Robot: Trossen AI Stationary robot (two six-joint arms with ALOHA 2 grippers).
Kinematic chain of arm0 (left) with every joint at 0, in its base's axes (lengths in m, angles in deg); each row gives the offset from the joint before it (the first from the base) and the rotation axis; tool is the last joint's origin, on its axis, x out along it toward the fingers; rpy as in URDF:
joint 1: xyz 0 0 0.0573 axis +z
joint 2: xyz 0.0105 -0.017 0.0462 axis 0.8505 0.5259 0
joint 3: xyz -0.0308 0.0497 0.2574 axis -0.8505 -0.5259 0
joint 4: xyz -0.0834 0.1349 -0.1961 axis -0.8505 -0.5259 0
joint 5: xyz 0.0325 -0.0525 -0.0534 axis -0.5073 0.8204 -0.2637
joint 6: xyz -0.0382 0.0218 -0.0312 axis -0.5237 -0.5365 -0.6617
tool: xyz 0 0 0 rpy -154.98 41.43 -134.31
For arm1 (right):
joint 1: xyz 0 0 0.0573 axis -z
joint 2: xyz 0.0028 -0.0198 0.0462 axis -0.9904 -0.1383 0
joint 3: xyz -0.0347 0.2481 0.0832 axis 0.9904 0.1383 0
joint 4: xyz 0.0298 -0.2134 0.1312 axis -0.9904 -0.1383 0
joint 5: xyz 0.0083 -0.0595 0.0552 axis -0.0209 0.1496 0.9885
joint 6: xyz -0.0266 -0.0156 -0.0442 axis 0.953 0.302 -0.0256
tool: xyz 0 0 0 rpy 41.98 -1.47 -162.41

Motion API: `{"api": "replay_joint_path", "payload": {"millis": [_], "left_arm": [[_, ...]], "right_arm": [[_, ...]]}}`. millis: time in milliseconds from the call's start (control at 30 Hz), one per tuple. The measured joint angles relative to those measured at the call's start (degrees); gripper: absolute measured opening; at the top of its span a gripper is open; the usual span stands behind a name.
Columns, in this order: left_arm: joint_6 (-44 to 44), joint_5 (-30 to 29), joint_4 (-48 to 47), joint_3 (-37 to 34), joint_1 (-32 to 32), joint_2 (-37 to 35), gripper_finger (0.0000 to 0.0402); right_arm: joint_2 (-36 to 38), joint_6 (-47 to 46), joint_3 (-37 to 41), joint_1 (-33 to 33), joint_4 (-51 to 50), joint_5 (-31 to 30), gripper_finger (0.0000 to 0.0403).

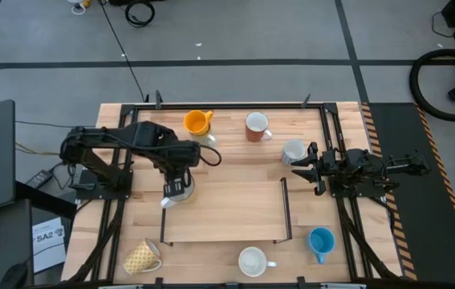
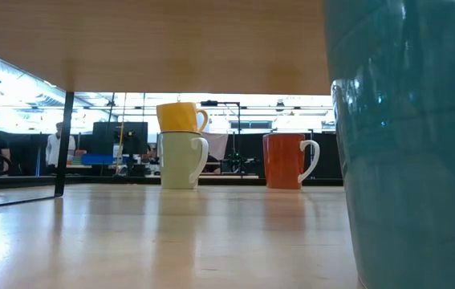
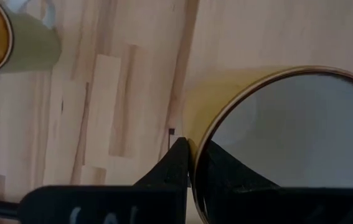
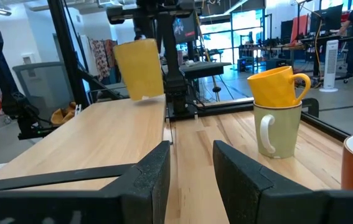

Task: Place coffee mugs
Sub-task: Put the light yellow mug on the shelf

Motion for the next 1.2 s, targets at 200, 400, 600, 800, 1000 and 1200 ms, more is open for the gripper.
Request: {"api": "replay_joint_path", "payload": {"millis": [200, 400, 600, 800, 1000, 1200], "left_arm": [[0.0, -0.2, 0.0, 0.0, 0.6, -0.2, 0.0029], [-1.0, 0.6, -0.1, 0.0, 0.4, -0.2, 0.0029], [-2.9, 1.5, 0.0, 0.0, 0.4, -0.2, 0.0029], [-3.1, 2.6, 0.0, 0.0, 0.1, -0.2, 0.003], [-3.3, 2.6, 0.0, 0.0, -0.6, -0.2, 0.003], [-3.1, 0.9, 0.0, 0.0, -1.2, -0.2, 0.003]], "right_arm": [[0.0, 0.0, 0.0, 0.0, 0.0, 0.0, 0.0128], [0.0, 0.0, 0.0, 0.0, 0.0, 0.0, 0.0128], [0.0, 0.0, 0.0, 0.0, 0.0, 0.0, 0.0128], [0.0, 0.0, 0.0, 0.0, 0.0, 0.0, 0.0128], [0.0, 0.0, 0.0, 0.0, 0.0, 0.0, 0.0128], [0.0, 0.0, 0.0, 0.0, 0.0, 0.0, 0.0128]]}}
